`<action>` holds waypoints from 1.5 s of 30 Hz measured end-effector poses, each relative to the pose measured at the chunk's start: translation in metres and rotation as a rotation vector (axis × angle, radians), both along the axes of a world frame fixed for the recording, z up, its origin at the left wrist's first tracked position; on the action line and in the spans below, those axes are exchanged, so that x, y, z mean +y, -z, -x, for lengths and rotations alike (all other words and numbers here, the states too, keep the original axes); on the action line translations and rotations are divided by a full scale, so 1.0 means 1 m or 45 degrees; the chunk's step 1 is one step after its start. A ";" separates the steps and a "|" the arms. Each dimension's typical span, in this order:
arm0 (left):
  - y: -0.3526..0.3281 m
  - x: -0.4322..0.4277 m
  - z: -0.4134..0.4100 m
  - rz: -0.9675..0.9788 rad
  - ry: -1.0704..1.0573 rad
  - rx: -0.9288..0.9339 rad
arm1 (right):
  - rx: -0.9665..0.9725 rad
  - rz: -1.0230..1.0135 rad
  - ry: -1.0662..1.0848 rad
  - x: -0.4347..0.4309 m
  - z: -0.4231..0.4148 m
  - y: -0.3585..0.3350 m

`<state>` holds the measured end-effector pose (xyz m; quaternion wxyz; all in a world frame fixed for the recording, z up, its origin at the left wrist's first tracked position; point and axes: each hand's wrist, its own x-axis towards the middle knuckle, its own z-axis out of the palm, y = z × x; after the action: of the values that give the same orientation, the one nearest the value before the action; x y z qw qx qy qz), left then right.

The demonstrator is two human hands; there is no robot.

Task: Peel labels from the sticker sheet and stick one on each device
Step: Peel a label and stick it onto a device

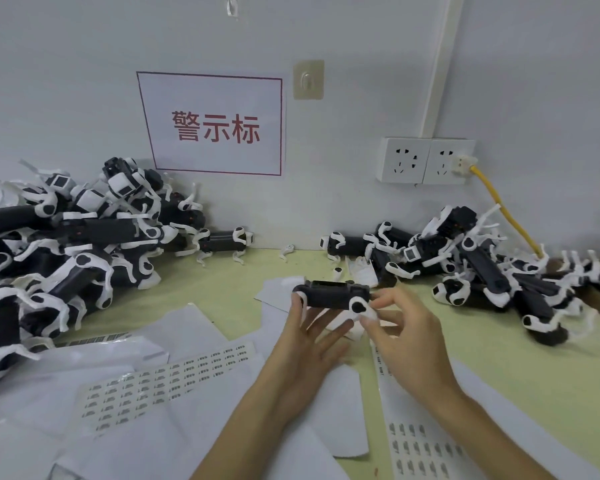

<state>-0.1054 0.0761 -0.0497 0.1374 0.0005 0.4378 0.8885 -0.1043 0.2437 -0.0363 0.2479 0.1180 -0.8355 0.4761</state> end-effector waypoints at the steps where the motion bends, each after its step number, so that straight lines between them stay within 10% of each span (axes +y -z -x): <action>1: -0.001 0.000 -0.001 -0.008 0.001 0.009 | 0.022 -0.079 0.015 0.002 -0.007 0.002; 23: 0.005 0.008 0.002 0.252 0.103 0.120 | 0.159 -0.039 -0.007 0.020 -0.028 0.002; 26: 0.010 0.016 -0.006 0.654 0.073 0.338 | 0.150 0.062 0.198 0.035 -0.018 0.001; 32: 0.032 0.038 -0.023 2.263 -0.092 0.981 | -0.166 -0.085 0.576 0.075 -0.005 0.002; 45: 0.017 0.038 -0.028 1.829 0.171 0.860 | -0.529 -0.219 0.558 0.090 -0.002 0.002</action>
<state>-0.0779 0.1144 -0.0670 0.0174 0.2074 0.9206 0.3304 -0.1025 0.3332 -0.0385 0.1576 -0.1440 -0.9110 0.3528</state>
